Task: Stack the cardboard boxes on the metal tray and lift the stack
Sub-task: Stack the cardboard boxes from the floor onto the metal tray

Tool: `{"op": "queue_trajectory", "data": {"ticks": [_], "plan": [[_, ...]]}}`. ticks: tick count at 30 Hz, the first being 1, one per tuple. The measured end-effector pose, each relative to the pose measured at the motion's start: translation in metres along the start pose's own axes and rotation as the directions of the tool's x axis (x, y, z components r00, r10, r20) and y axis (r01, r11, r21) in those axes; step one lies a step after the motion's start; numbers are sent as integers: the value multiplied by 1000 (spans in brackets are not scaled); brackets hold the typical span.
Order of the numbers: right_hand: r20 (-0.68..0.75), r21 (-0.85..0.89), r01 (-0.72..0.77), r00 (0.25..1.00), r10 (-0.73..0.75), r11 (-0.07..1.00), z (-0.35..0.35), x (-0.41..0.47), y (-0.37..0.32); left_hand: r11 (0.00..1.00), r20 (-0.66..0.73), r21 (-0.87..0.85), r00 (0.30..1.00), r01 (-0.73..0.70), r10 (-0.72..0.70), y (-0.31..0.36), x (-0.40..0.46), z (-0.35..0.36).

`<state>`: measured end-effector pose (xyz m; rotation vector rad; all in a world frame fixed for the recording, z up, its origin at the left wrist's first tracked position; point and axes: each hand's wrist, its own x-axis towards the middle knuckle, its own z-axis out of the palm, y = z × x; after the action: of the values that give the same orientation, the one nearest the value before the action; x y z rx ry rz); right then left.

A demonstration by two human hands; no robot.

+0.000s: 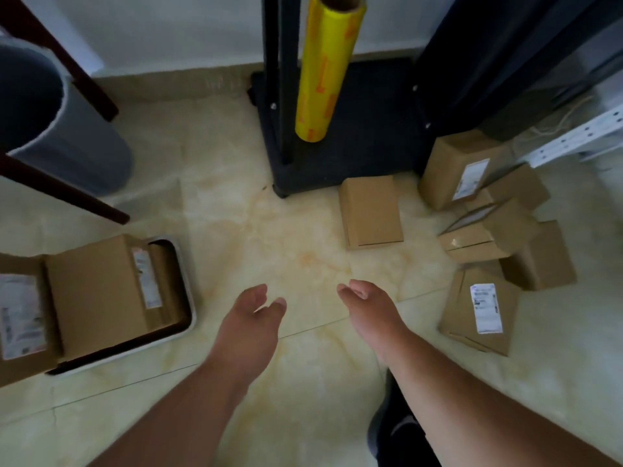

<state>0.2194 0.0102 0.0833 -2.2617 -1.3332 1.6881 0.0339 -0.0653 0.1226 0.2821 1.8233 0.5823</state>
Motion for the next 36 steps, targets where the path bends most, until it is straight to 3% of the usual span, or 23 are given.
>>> {"op": "queue_trajectory", "data": {"ticks": [10, 18, 27, 31, 36], "plan": [[-77, 79, -36, 996, 42, 996, -92, 62, 36, 997, 55, 78, 998, 8, -12, 37, 44, 124], [-54, 2, -61, 997, 61, 998, -135, 155, 47, 996, 9, 81, 999, 40, -41, 51, 115, 207], [4, -120, -101, 995, 102, 988, -149, 268, 62, 990, -61, 132, 998, 44, -36, 65, 194, 266], [123, -98, -127, 983, 139, 987, -144, 301, 72, 989, -47, 135, 998, 51, -45, 60, 218, 283], [83, -135, -37, 995, 49, 990, -140, 307, 77, 991, -8, 129, 1000, 30, -29, 52, 229, 295]]}}
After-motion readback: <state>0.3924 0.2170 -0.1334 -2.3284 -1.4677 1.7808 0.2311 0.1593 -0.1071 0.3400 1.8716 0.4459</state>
